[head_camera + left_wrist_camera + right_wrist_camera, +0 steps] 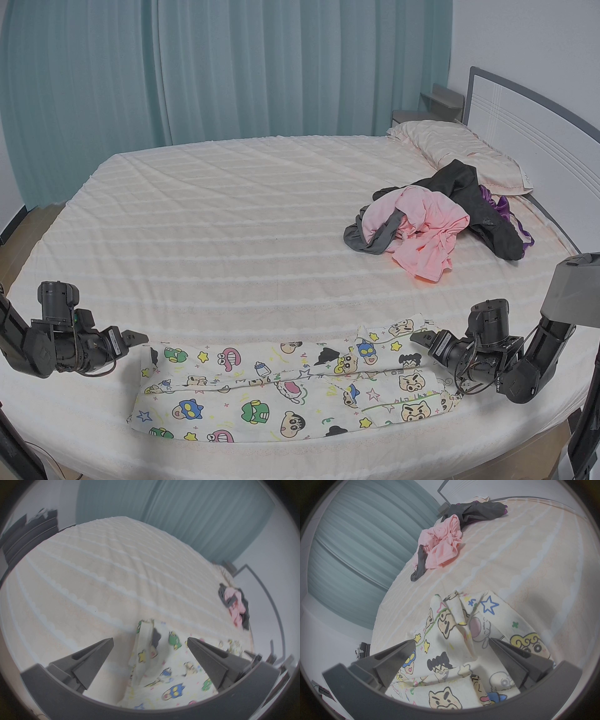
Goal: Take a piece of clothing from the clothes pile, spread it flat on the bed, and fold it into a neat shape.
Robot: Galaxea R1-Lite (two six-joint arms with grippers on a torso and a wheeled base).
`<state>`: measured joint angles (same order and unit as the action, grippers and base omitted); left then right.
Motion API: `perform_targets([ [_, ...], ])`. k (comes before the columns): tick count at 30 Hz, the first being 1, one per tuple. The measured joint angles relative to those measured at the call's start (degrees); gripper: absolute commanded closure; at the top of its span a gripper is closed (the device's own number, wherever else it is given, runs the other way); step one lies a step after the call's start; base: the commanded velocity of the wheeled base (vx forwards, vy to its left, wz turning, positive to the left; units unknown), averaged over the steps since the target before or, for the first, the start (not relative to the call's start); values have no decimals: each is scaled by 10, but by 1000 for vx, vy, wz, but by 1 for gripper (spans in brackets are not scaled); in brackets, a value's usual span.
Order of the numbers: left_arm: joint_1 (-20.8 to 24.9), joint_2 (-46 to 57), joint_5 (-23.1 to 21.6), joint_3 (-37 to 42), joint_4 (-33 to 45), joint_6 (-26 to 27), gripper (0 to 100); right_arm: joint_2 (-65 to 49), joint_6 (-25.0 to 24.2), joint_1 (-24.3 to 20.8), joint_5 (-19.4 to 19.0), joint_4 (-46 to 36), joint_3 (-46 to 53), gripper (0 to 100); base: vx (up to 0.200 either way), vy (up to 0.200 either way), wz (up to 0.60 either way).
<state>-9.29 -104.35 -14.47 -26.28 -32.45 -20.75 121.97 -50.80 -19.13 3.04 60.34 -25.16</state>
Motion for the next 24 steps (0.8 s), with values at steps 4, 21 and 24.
perform_targets([
  [4,11,1,0,-36,12,-79,0,-11,0,3,0,-1,0,0,0,0,0],
  [21,77,-73,-13,-124,89,-99,0,-33,1,13,1,-1,0,0,0,0,0],
  [24,77,-76,-10,-123,90,-95,0,-33,1,12,1,0,2,0,0,0,0],
])
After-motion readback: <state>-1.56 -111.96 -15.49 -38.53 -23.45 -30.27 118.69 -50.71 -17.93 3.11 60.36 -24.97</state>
